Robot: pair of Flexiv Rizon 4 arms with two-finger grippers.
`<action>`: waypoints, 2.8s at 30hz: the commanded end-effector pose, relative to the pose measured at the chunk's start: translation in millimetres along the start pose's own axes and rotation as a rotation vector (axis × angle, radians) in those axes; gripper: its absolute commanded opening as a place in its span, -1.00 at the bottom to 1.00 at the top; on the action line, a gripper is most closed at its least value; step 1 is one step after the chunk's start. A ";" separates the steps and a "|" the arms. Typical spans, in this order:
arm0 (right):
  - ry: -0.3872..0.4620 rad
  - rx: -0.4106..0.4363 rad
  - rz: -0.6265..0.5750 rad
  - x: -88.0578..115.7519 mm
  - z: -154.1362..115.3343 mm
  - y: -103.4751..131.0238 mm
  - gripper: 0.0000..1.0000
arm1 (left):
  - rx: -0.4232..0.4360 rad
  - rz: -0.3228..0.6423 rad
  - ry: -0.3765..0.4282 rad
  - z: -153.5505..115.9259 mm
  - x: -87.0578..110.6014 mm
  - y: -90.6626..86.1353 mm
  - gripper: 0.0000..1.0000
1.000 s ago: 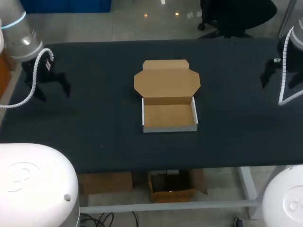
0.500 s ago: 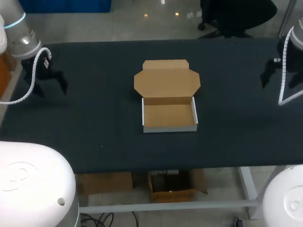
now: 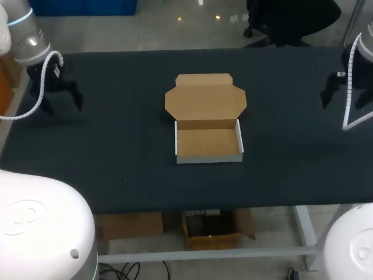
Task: Assemble the packaging by folding the flat box into shape, placing the metal phone stand inside, and closing the box properly
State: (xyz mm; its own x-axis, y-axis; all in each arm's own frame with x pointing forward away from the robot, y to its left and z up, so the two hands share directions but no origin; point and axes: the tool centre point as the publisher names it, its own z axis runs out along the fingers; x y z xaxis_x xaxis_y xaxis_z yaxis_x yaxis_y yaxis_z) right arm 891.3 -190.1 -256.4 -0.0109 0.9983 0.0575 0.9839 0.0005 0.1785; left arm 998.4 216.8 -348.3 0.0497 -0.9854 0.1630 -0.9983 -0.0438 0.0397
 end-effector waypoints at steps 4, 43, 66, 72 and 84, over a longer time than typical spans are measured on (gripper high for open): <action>-0.002 0.004 0.001 0.2 -1.6 -0.1 1.00 | -0.010 0.000 -0.002 -0.1 0.0 -2.2 1.00; -0.002 0.004 0.001 0.2 -1.6 -0.1 1.00 | 0.088 -0.011 -0.054 4.8 -33.8 -84.0 1.00; -0.002 0.004 0.001 0.2 -1.6 -0.1 1.00 | 0.111 0.016 -0.108 18.5 -70.8 -159.1 1.00; -0.002 0.004 0.001 0.2 -1.6 -0.1 1.00 | 0.110 0.010 -0.109 19.5 -75.1 -171.4 1.00; -0.002 0.004 0.001 0.2 -1.6 -0.1 1.00 | 0.111 0.007 -0.112 20.4 -82.7 -193.1 1.00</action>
State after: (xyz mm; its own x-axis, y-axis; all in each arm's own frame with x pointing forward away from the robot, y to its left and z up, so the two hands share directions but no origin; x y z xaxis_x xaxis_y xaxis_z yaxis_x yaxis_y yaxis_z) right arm 890.8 -190.3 -255.8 -0.0105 0.9983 0.0577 0.9841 0.0001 0.1778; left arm 1175.8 300.4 -385.2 0.0442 -0.9978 0.0489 -0.9886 -0.0507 -0.1418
